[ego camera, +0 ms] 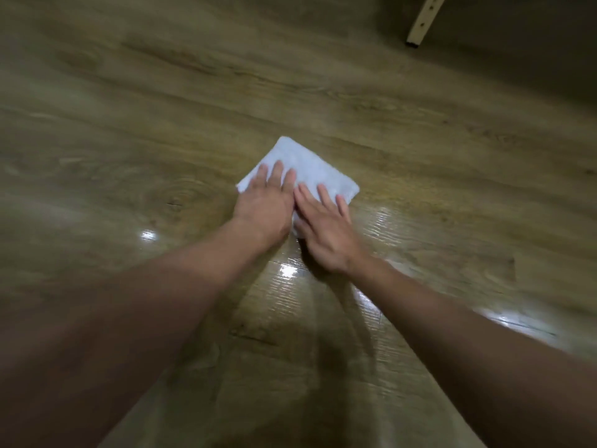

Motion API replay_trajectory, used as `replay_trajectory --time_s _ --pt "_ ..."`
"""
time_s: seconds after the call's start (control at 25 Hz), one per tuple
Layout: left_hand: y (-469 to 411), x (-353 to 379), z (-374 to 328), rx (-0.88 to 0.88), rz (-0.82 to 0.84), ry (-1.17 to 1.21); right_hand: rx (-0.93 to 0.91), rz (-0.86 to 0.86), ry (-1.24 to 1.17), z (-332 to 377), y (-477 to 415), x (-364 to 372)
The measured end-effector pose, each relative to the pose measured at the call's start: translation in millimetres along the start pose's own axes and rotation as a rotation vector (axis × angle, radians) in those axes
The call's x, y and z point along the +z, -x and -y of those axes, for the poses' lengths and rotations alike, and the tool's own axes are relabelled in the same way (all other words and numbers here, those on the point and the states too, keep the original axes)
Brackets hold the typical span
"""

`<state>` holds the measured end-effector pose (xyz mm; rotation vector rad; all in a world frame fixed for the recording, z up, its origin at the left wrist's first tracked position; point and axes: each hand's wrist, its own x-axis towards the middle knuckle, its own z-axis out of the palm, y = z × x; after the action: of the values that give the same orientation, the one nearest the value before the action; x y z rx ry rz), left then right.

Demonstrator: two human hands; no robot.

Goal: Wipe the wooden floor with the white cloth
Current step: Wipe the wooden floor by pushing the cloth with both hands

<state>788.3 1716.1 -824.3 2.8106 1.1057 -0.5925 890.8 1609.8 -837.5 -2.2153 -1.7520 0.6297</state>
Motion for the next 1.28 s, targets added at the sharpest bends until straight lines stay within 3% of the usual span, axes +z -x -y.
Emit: replay_trajectory --time_s 0.12,0.2,0.36,0.44,0.52,0.68,0.76,0.84,0.96,1.08,1.2,1.28 --pt "86.9 39.1 15.1 0.115 0.031 -0.123 -0.14 0.017 0.048 41.2 68.6 41.5" --pt "116.2 42.3 36.0 0.065 0.047 -0.128 -0.2 0.053 0.163 59.7 75.3 52.6" --pt "64.5 14.1 84.6 -0.083 0.047 -0.176 -0.249 0.097 0.243 74.3 -29.4 31.1" --pt "32.0 -3.6 103.1 -0.168 0.129 -0.195 -0.255 0.144 0.267 78.7 -78.0 21.4" --pt "28.6 -14.4 102.4 -0.199 0.176 -0.202 -0.297 0.132 0.294 74.5 -77.2 18.8" --pt "93.6 1.6 64.2 -0.052 0.096 -0.16 -0.367 -0.001 0.271 55.6 16.4 32.0" --pt "129.1 28.5 44.5 0.077 0.01 -0.256 -0.356 -0.02 0.297 56.4 58.0 49.5" --pt "131.8 38.6 62.7 0.101 -0.02 -0.201 -0.33 -0.021 0.314 65.2 51.6 54.5" --pt "101.3 26.6 125.7 -0.034 0.049 0.002 -0.36 0.065 0.32 105.2 -27.8 49.8" --pt "73.0 16.9 174.2 -0.196 0.091 -0.032 -0.335 0.148 0.317 145.7 -94.7 45.3" --pt "88.0 37.4 161.3 -0.224 0.085 -0.006 -0.362 0.108 0.338 143.5 -56.2 50.0" --pt "126.4 62.6 133.5 -0.165 -0.004 0.018 -0.339 0.077 0.305 137.1 2.4 58.1"
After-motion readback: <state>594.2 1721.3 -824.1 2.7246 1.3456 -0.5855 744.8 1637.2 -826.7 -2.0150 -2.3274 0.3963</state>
